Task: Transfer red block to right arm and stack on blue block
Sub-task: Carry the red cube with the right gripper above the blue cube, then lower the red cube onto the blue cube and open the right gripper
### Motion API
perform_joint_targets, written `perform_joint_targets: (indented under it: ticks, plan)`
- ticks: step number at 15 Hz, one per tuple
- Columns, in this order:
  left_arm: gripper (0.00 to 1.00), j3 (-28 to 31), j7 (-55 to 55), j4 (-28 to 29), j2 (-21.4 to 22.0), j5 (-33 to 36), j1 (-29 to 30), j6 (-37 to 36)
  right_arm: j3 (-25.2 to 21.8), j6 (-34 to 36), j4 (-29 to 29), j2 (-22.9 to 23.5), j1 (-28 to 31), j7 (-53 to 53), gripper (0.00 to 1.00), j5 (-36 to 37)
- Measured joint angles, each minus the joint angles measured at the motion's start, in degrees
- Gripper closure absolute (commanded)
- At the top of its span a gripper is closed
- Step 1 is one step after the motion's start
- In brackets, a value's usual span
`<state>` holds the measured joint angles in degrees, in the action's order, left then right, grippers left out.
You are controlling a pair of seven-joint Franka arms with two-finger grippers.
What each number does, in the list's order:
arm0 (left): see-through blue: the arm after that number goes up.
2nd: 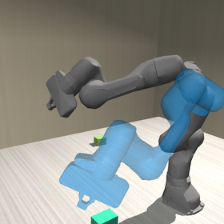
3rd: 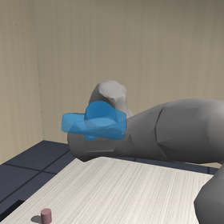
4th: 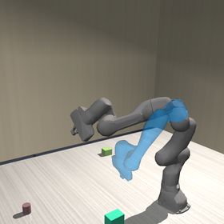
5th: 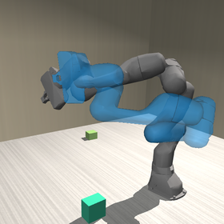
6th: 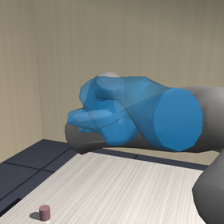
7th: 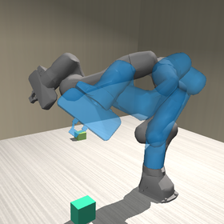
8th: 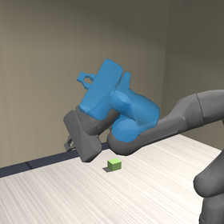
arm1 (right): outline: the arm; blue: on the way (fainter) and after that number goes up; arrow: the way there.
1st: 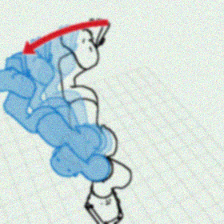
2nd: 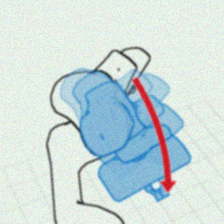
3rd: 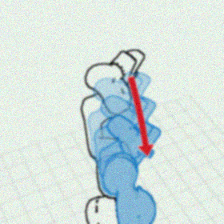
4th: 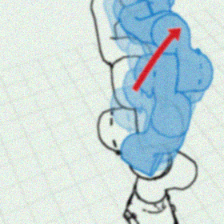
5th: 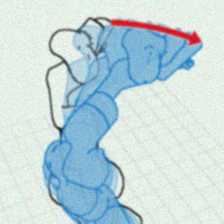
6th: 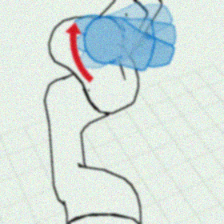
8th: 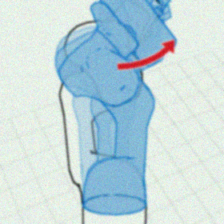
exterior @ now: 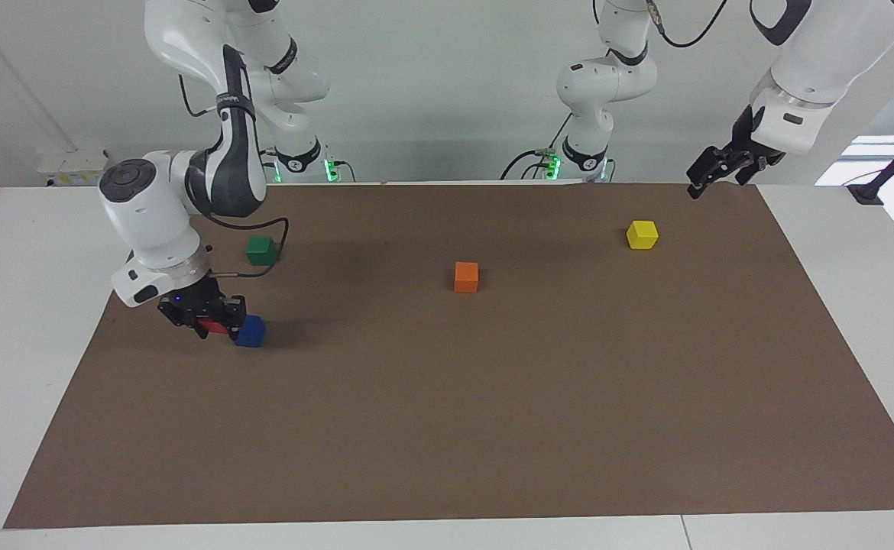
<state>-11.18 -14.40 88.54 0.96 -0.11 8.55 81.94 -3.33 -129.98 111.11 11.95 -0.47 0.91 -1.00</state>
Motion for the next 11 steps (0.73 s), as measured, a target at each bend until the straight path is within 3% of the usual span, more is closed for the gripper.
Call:
perform_joint_targets:
  ticks: [5,11]
  plan:
    - [0.0,-0.01,2.15,1.03,-0.17,0.0,-0.3,5.34,0.06,-2.82,2.22,-0.01,0.0,0.0,1.0,0.0]
    - [0.0,0.39,7.0,2.22,-0.26,0.0,-0.29,5.75,0.11,-4.17,3.92,0.01,0.0,0.0,1.0,0.0]
